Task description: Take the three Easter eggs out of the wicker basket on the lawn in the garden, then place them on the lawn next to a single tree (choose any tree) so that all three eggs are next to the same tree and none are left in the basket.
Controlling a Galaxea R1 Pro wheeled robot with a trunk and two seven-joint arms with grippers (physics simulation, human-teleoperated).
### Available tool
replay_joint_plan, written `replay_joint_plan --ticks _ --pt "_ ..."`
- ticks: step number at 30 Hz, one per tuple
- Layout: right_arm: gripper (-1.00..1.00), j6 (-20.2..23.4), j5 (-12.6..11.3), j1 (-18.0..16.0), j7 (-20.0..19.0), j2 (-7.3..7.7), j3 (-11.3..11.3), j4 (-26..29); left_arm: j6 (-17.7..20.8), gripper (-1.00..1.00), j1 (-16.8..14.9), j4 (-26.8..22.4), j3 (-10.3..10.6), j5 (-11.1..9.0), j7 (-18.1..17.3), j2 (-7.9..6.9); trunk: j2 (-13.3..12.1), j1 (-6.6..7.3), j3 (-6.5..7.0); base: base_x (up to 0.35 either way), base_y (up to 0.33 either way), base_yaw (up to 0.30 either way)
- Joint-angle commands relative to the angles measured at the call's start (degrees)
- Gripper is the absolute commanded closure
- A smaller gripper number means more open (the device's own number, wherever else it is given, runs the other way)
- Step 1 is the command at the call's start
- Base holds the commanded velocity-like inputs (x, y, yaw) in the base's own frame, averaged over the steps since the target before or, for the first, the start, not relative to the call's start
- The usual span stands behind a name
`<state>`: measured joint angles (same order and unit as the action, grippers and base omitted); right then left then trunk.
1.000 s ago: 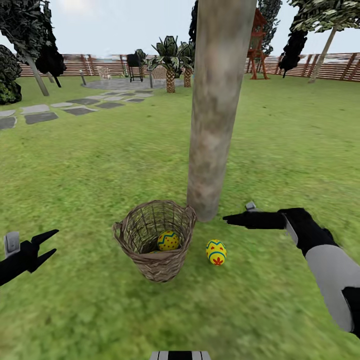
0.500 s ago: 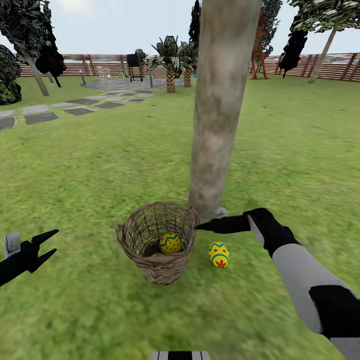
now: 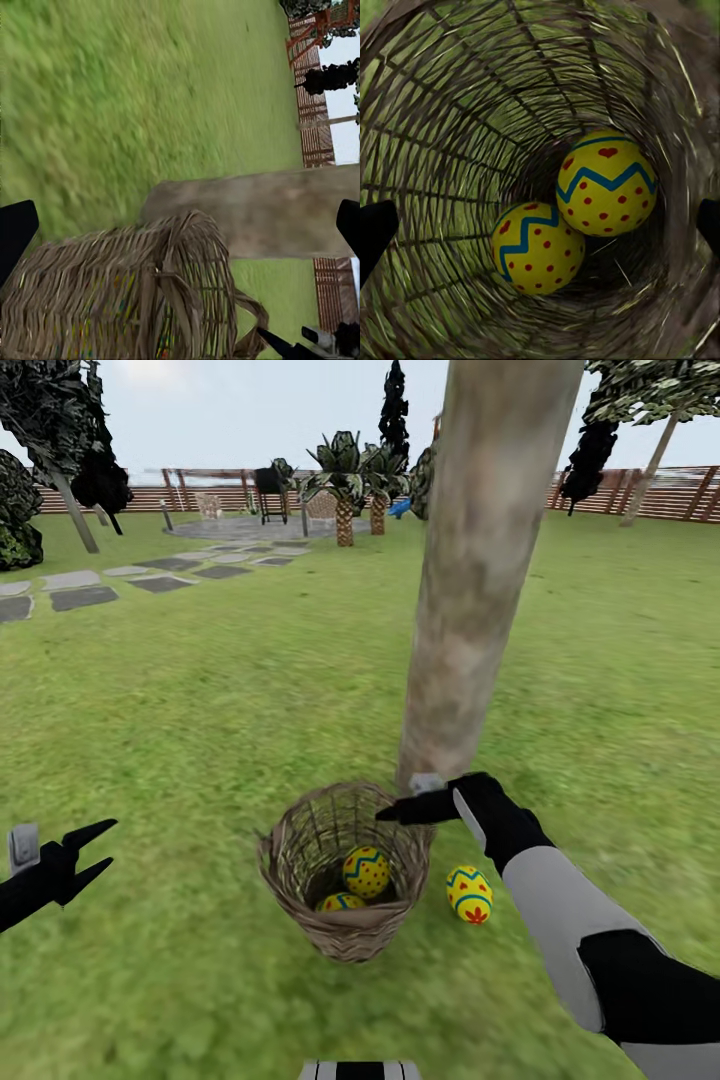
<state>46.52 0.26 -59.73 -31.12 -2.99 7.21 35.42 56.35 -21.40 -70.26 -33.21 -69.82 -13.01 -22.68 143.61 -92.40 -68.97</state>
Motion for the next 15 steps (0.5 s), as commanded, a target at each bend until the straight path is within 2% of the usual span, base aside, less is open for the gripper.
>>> replay_joint_plan --ticks 1,3,5,8,11,12,15 --pt "-1.00 0.27 -0.03 -0.03 1.67 -0.13 0.13 -0.05 0.25 -1.00 -0.05 0.05 -0.10 0.47 -0.52 0.03 0.02 -0.01 -0.05 0.215 0.220 0.000" --pt "-1.00 0.25 -0.07 -0.03 4.71 -0.28 0.95 -0.25 0.25 -1.00 -0.05 0.04 -0.10 0.47 -0.52 0.07 0.02 -0.01 -0.05 0.215 0.210 0.000" --pt "-1.00 0.24 -0.11 -0.03 7.78 -0.39 2.78 -0.48 0.25 -1.00 -0.05 0.08 -0.10 0.47 -0.52 0.08 0.02 -0.01 -0.05 0.163 0.141 0.000" --pt "-1.00 0.24 -0.16 0.00 14.97 -2.22 5.32 -0.82 0.19 -1.00 -0.05 0.05 -0.14 0.47 -0.52 0.09 0.02 -0.01 -0.05 0.045 0.038 0.000" --pt "-1.00 0.19 -0.29 0.06 20.72 -3.42 5.86 -2.03 0.17 -1.00 -0.05 0.04 -0.20 0.47 -0.52 0.10 0.02 -0.01 -0.05 0.010 0.008 0.000" --pt "-1.00 0.14 -0.27 0.12 23.57 -4.42 6.06 -4.26 0.11 -1.00 -0.05 0.04 -0.20 0.41 -0.52 0.10 0.02 -0.01 -0.05 0.002 0.001 0.000" --pt "-1.00 0.05 -0.26 0.14 24.40 -5.05 7.01 -7.74 0.08 -1.00 -0.05 0.04 -0.19 0.39 -0.52 0.29 0.02 -0.01 -0.05 0.000 0.000 0.000"
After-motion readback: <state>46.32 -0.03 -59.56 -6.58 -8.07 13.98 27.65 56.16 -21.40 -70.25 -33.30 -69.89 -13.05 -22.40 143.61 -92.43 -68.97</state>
